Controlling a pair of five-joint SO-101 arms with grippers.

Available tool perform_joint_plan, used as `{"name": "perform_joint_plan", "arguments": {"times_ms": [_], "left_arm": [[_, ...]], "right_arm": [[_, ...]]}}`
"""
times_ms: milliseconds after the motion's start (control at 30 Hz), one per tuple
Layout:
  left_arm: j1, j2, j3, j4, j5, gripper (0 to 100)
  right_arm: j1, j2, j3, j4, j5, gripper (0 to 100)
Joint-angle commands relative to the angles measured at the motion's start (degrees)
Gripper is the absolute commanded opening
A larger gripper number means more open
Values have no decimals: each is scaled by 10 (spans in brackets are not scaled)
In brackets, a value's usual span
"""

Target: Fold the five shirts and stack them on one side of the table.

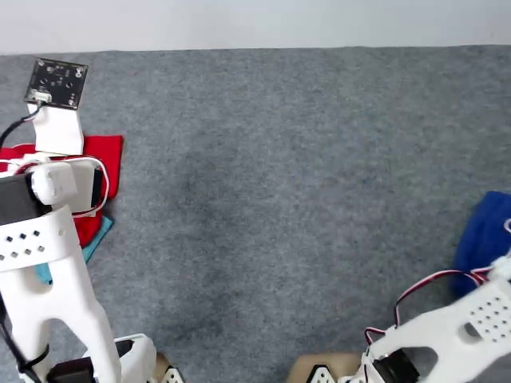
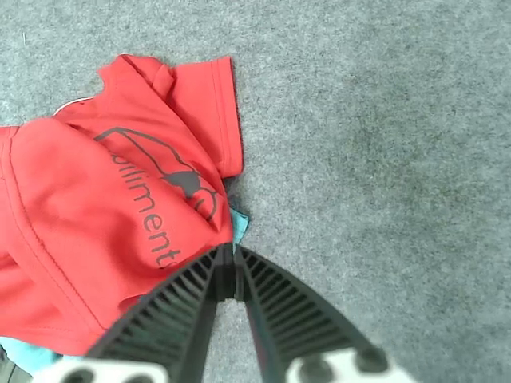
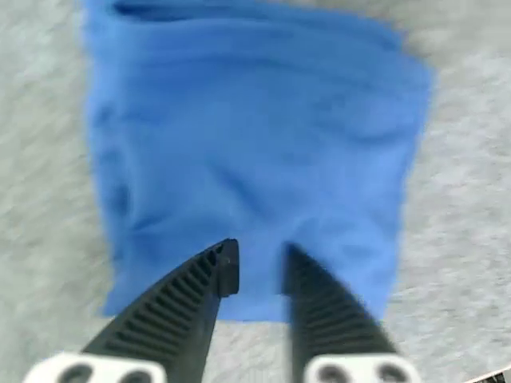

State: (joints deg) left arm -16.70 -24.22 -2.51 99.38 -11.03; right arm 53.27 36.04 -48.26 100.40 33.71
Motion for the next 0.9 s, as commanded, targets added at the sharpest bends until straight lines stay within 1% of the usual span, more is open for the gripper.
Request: {"name": "perform_joint_plan", "arguments": {"times_ms": [0,100,200,367,500,867], "left_arm": [[2,-17,-1,11,-4,7],[2,-17,-1,11,-4,7],[2,-17,-1,11,-4,7],[2,-17,-1,11,-4,7],[2,-17,-1,11,-4,7],[2,-17,-1,11,-4,7]], "right_arm": [[-31,-88,93,24,-4,10],[-45,-114,165,23,-8,10],[-44,-120,205,22,-9,10],[-24,-125,207,20,-4,10],[-23,-116,210,20,-4,10],[-37,17,210,23,-8,10]]}}
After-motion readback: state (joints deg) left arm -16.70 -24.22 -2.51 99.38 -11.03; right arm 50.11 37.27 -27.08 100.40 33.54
